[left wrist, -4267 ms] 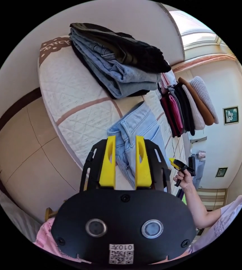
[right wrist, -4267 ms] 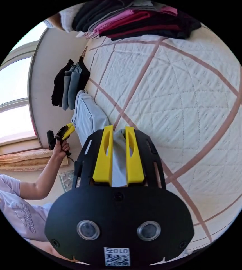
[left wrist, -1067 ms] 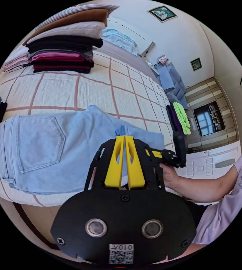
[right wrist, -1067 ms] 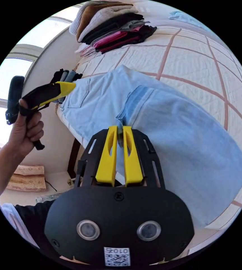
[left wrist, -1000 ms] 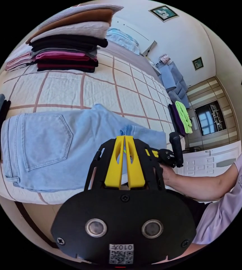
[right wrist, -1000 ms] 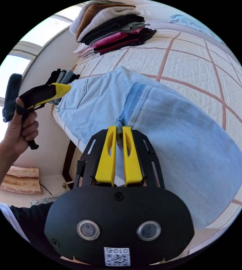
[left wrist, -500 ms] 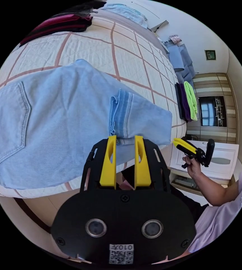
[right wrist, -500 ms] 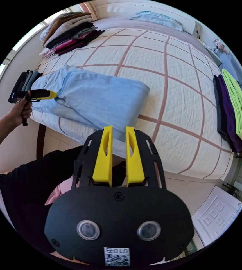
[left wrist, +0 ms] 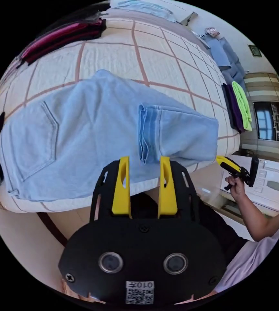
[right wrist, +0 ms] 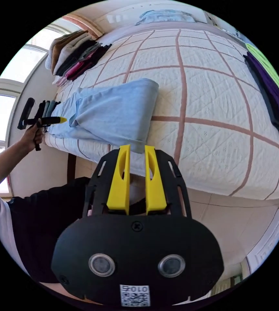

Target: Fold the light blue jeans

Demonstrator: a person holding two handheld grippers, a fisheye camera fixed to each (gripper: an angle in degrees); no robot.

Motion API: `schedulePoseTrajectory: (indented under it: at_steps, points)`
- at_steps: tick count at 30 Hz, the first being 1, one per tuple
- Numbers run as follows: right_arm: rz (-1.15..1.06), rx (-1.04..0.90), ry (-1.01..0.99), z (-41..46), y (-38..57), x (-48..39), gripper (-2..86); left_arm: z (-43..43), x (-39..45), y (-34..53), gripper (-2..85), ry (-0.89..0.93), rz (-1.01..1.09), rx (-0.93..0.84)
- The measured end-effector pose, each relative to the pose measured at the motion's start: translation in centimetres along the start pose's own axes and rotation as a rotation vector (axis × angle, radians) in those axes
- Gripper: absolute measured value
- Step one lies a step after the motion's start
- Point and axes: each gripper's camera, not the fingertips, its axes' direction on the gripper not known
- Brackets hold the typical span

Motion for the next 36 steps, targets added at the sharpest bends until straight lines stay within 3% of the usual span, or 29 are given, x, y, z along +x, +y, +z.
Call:
schedulePoseTrajectory:
  at_steps: [2,7,12,15,21,27,30,36]
  points:
    - [0.059,0.037,-0.081,-0.3,0.9,1.6,6.6,-2.1,2.6,-2.1,9.9,-0.088,0.099,0.036]
    - [0.236,0.130,-0.234,0.8,2.8,5.4,6.8,-1.6,15.8,-10.6,11.3,-0.053,0.566,0.016]
    - [0.283,0.160,-0.285,1.6,3.3,6.9,6.7,5.8,26.1,-18.3,10.7,0.046,0.812,-0.198]
    - [0.270,0.155,-0.300,2.3,3.1,7.1,6.6,9.4,28.9,-19.7,8.9,0.005,0.876,-0.349]
    - [0.285,0.165,-0.328,2.8,2.8,8.4,6.3,11.8,29.2,-20.5,4.3,0.019,0.848,-0.471]
    - [0.215,0.247,-0.312,0.4,2.8,7.9,4.8,9.2,27.0,-21.4,1.8,0.177,0.789,-0.438]
    - [0.266,0.340,-0.391,0.6,3.1,9.1,4.5,8.0,24.0,-22.3,1.4,0.345,0.642,-0.381]
    - [0.435,0.374,-0.497,4.3,3.6,10.5,4.3,10.8,22.2,-22.1,2.0,0.386,0.553,-0.439]
